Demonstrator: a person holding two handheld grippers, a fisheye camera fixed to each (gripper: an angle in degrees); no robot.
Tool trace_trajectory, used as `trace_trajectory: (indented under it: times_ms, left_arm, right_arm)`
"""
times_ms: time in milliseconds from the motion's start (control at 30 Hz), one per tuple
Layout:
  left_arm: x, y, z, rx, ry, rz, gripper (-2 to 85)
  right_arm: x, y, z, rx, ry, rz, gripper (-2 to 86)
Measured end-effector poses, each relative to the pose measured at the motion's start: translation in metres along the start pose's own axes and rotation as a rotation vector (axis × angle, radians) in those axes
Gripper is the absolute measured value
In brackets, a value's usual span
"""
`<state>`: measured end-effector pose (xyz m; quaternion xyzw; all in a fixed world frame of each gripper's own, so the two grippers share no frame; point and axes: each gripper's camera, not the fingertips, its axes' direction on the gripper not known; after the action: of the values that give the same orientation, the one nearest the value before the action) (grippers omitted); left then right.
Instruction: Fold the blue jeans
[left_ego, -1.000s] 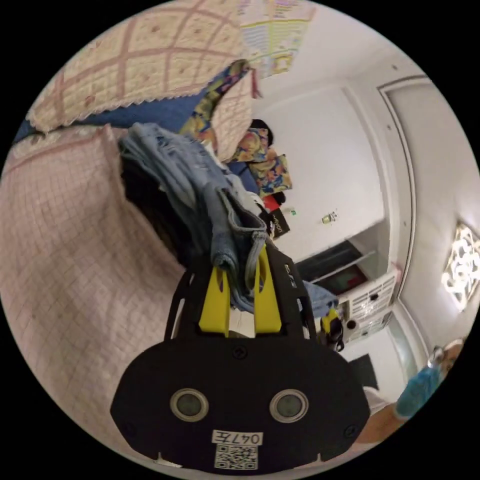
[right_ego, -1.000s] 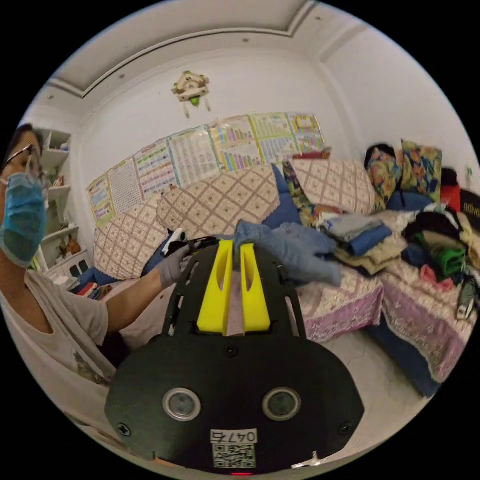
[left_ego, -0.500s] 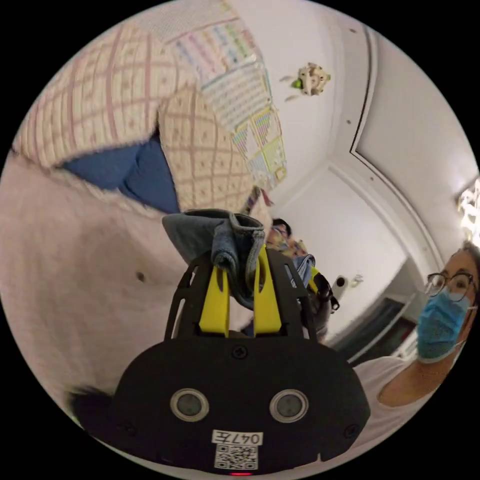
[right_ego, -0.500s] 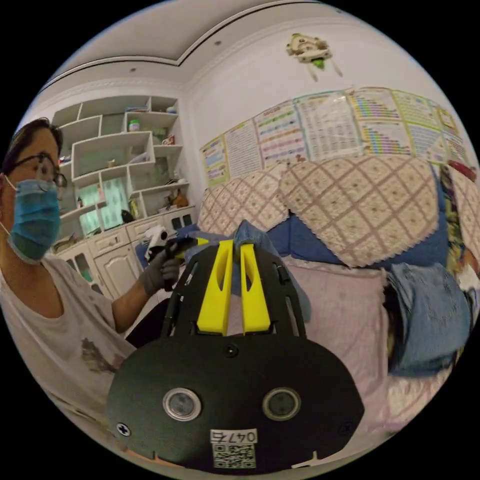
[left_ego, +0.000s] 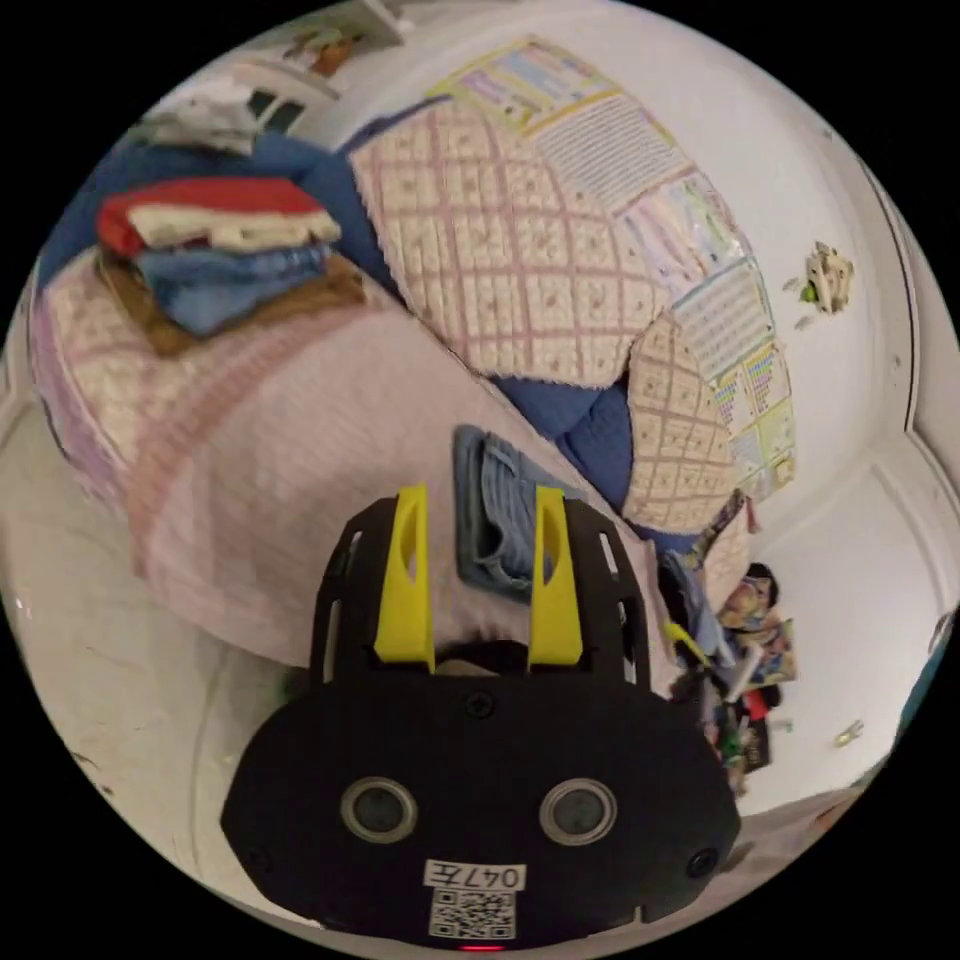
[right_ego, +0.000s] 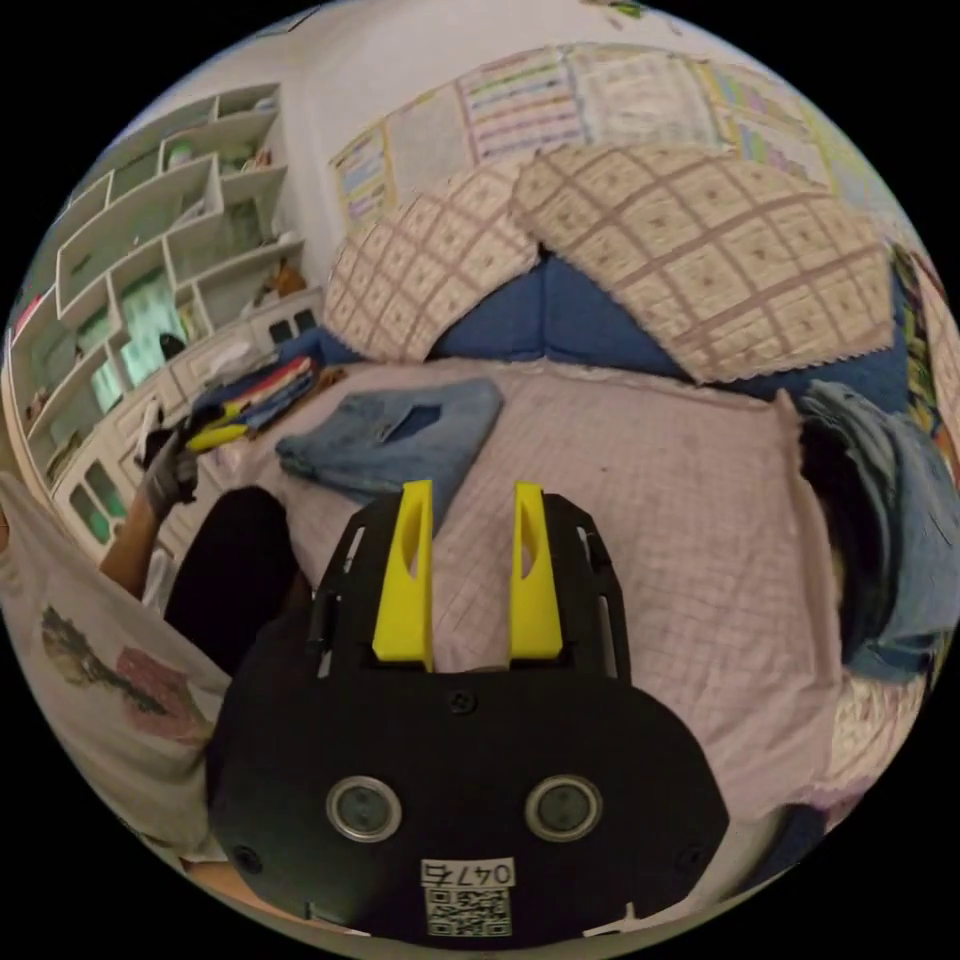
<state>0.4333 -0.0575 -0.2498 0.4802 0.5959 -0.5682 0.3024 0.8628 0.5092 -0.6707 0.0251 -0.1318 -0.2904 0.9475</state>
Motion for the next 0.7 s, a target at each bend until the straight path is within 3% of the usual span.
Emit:
trace_trajectory:
  times_ms: [100,200,300,400,600,700]
  left_arm:
    - [0.016,0.011,-0.056,0.174,-0.098,0.223,9.9]
    - [0.027,0.03,-0.076,0.267,-0.244,0.354,7.9]
    - [0.028,0.055,-0.077,0.329,-0.263,0.438,5.1]
    - [0.014,0.077,-0.068,0.361,-0.218,0.463,4.0]
    - [-0.047,0.077,-0.015,0.042,-0.029,0.354,7.8]
    - [-0.082,0.077,0.003,-0.005,0.021,0.253,7.8]
  right_arm:
    - [-0.034,-0.024,-0.015,0.062,0.072,-0.034,6.2]
    - [-0.091,-0.049,0.006,0.094,0.054,-0.205,6.3]
    - [-0.157,-0.062,0.05,0.107,-0.063,-0.436,6.1]
    - [-0.218,-0.079,0.1,0.0,-0.103,-0.577,5.8]
    - [-0.305,-0.104,0.186,-0.157,-0.11,-0.747,6.0]
    - [-0.331,-0.117,0.221,-0.164,-0.089,-0.795,6.5]
